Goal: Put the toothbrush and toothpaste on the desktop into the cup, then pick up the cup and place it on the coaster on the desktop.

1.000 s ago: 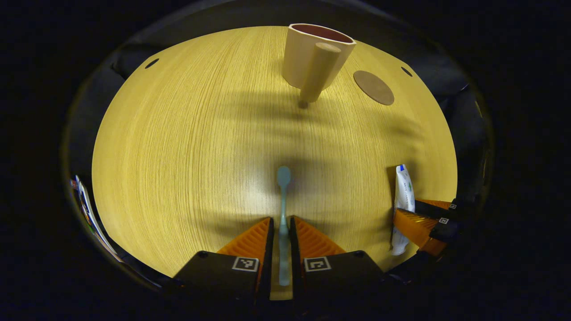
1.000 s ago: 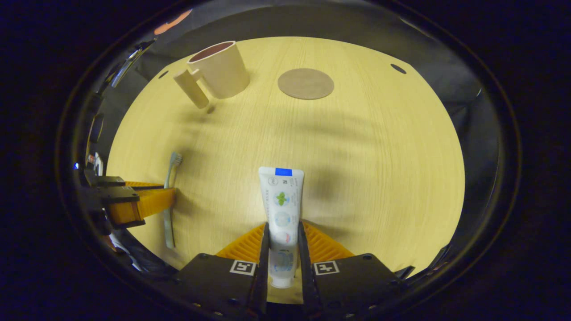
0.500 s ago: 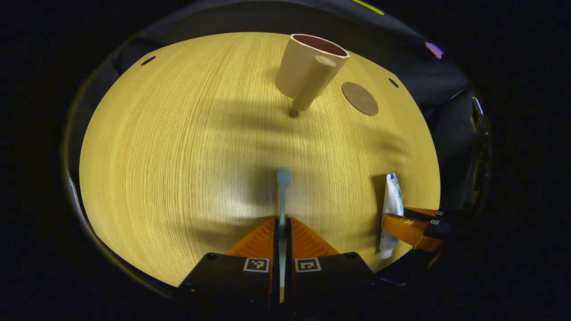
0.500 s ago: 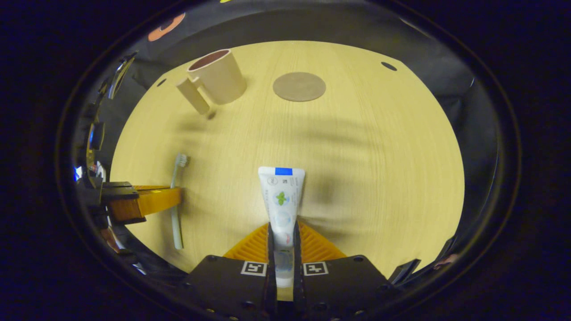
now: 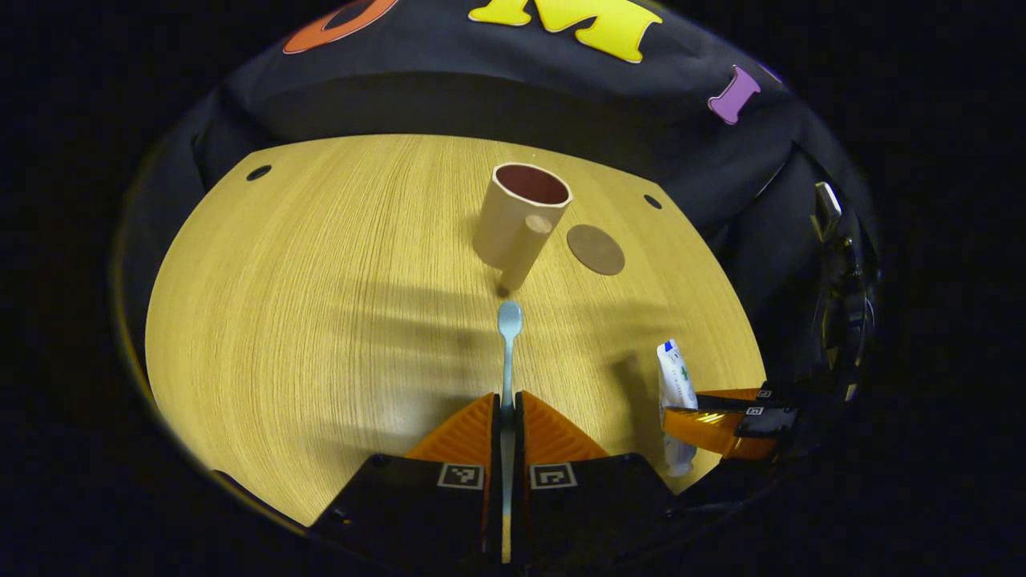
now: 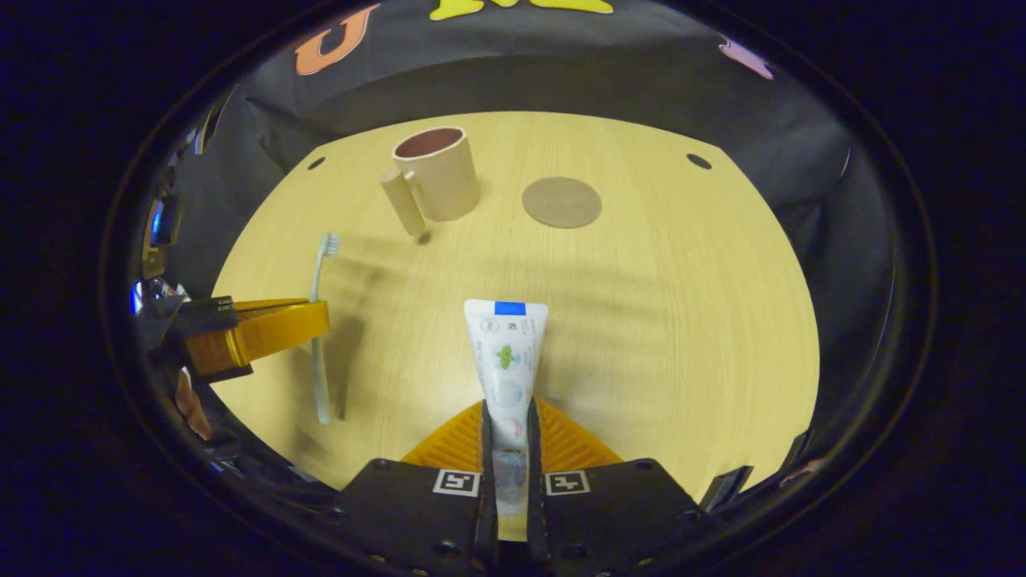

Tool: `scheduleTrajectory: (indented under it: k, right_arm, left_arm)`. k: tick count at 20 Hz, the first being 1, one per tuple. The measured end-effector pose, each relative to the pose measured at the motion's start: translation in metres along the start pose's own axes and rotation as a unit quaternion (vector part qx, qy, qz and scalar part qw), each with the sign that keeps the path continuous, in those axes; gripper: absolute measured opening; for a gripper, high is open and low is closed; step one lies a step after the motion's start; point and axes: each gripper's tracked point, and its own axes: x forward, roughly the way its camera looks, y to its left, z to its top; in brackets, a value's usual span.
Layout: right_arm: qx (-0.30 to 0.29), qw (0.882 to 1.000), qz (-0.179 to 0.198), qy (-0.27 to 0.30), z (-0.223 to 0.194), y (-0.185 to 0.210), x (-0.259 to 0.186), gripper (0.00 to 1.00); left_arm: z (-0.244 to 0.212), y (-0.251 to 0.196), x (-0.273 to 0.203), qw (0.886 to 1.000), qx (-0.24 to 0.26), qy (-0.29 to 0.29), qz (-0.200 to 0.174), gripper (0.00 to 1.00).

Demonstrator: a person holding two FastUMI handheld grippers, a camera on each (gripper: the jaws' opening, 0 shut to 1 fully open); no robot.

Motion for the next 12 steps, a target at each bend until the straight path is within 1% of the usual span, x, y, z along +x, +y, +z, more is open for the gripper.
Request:
scheduleTrajectory:
  k: [4, 7, 10, 12]
  right_arm:
    - [-0.004, 0.999, -0.007, -0.046, 0.007, 0.000, -0.005, 0.15]
    - [-0.005, 0.996, -0.017, -0.092, 0.014, -0.004, -0.017, 0.15]
    - [0.008, 0.990, -0.036, -0.134, 0.019, -0.007, -0.017, 0.14]
    - [0.015, 0.984, -0.046, -0.171, 0.019, -0.007, -0.013, 0.15]
  left_arm:
    - [0.025, 0.000, -0.021, 0.999, 0.029, -0.043, -0.013, 0.07]
    - [0.049, 0.002, -0.033, 0.995, 0.050, -0.078, -0.021, 0.07]
    - [0.084, 0.000, -0.044, 0.990, 0.071, -0.120, -0.025, 0.07]
    - [0.110, -0.002, -0.058, 0.982, 0.092, -0.162, -0.027, 0.07]
